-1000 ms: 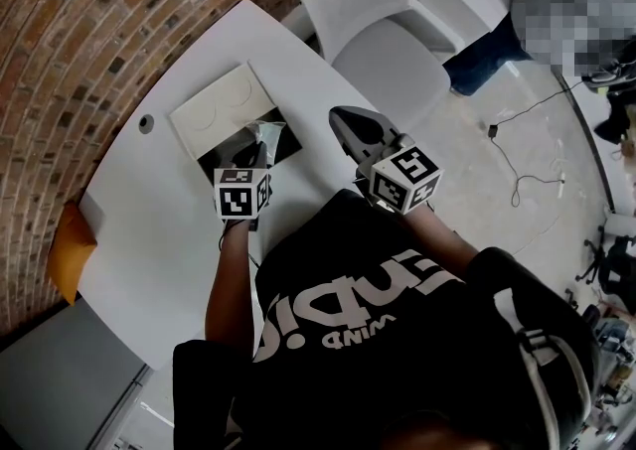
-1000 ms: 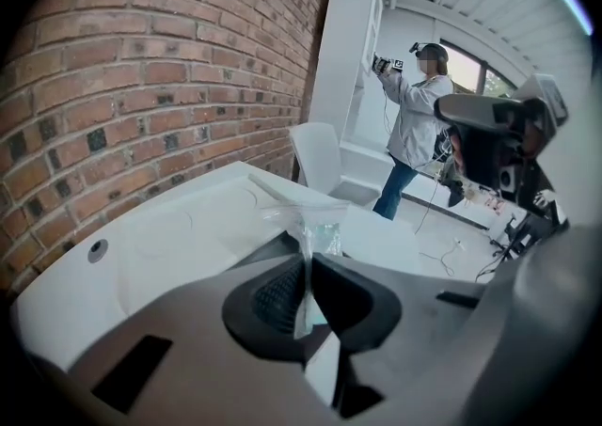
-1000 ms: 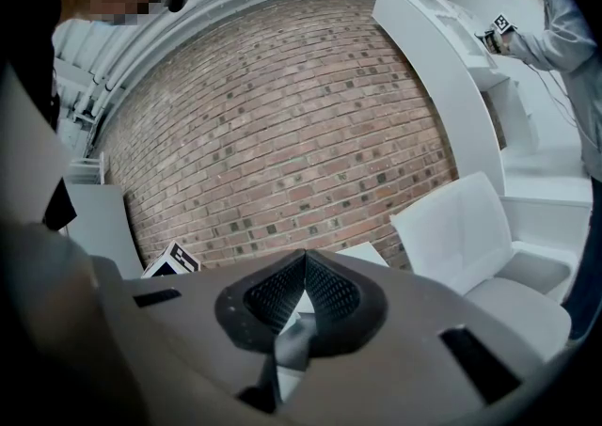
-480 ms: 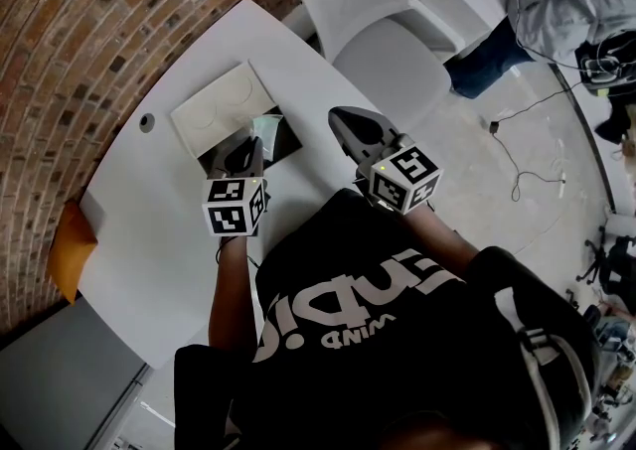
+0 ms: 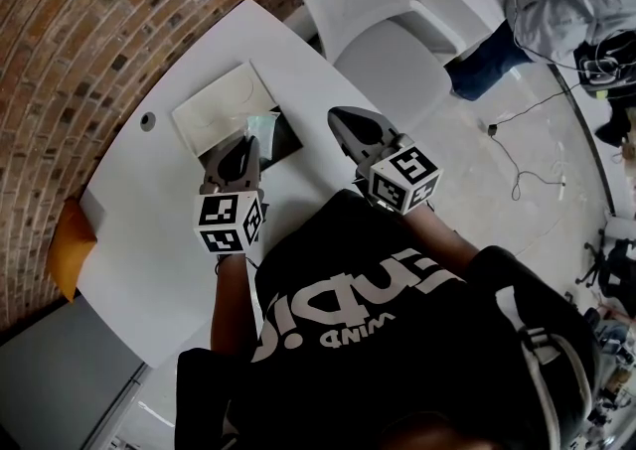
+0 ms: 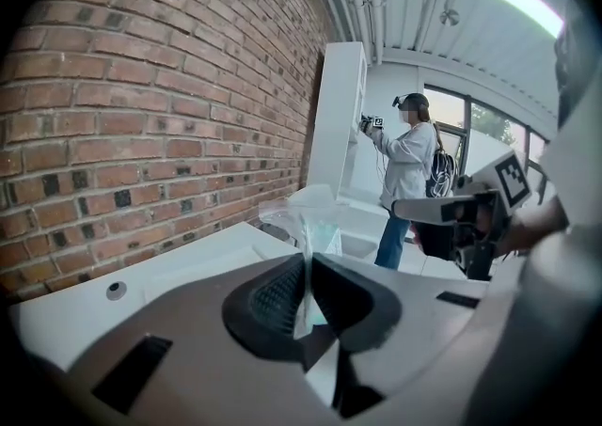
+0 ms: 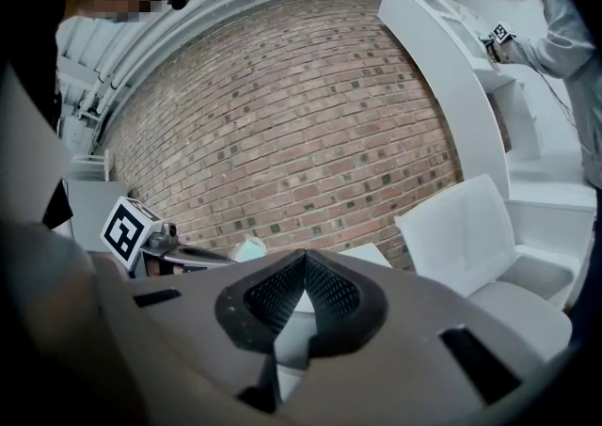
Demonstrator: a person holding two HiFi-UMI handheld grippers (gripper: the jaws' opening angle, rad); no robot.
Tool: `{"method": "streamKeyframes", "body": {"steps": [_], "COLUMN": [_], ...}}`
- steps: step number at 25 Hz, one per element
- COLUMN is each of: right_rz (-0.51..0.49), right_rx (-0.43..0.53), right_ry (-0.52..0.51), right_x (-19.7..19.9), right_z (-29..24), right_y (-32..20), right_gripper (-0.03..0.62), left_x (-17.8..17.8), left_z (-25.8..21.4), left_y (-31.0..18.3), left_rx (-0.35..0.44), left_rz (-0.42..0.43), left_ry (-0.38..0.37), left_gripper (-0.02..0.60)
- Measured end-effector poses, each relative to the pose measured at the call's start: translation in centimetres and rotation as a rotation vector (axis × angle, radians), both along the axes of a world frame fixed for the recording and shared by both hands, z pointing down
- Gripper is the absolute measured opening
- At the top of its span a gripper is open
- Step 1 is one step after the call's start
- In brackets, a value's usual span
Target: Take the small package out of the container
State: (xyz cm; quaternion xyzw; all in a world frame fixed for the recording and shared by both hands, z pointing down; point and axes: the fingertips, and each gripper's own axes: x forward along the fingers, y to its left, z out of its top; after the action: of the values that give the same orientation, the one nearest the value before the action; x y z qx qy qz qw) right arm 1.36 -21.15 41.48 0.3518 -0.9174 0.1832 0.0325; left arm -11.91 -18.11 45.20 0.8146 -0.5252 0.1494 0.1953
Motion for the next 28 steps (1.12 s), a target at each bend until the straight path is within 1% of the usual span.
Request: {"method": "streamKeyframes", "body": {"steps": [5, 9, 13, 16, 22, 28], "right_rz": [0.000, 0.014, 0.015, 0.016, 0.018, 0.027], "right_rx": [0.016, 0.022, 0.041, 0.053, 0.088, 0.132], "right_ry": [0.008, 0.009, 0.016, 0.016, 0.032, 0.045], "right_x": [-0.1, 0.0, 0.1, 0.1, 0.1, 0.4], "right_z": [0.0, -0.2, -0.4, -0.6, -0.7, -0.7], "right_y": [0.1, 0.0, 0.0, 0.0, 0.0, 0.0], "right_gripper": [-0.002, 0.000, 0.000, -0.001, 0.000, -0.001], "left_x": [-0.8, -0.9, -1.1, -1.4, -2.1, -2.7], "left_z": [-1.6, -3.0, -4.3, -4.9, -5.3, -4.9], "left_y": [0.3, 0.7, 1.0, 1.3, 1.6, 1.9], "left_rx": [0.094, 0.174, 0.256, 0.303, 0.353, 0.369], "left_rz": [-0.041, -0.051, -0.059, -0.060, -0.081, -0.114], "left_ry": [0.033, 0.073, 0.087, 0.090, 0.083, 0.097], "left_gripper": [0.029, 0.029, 0.029, 0.029, 0.029, 0.029]}}
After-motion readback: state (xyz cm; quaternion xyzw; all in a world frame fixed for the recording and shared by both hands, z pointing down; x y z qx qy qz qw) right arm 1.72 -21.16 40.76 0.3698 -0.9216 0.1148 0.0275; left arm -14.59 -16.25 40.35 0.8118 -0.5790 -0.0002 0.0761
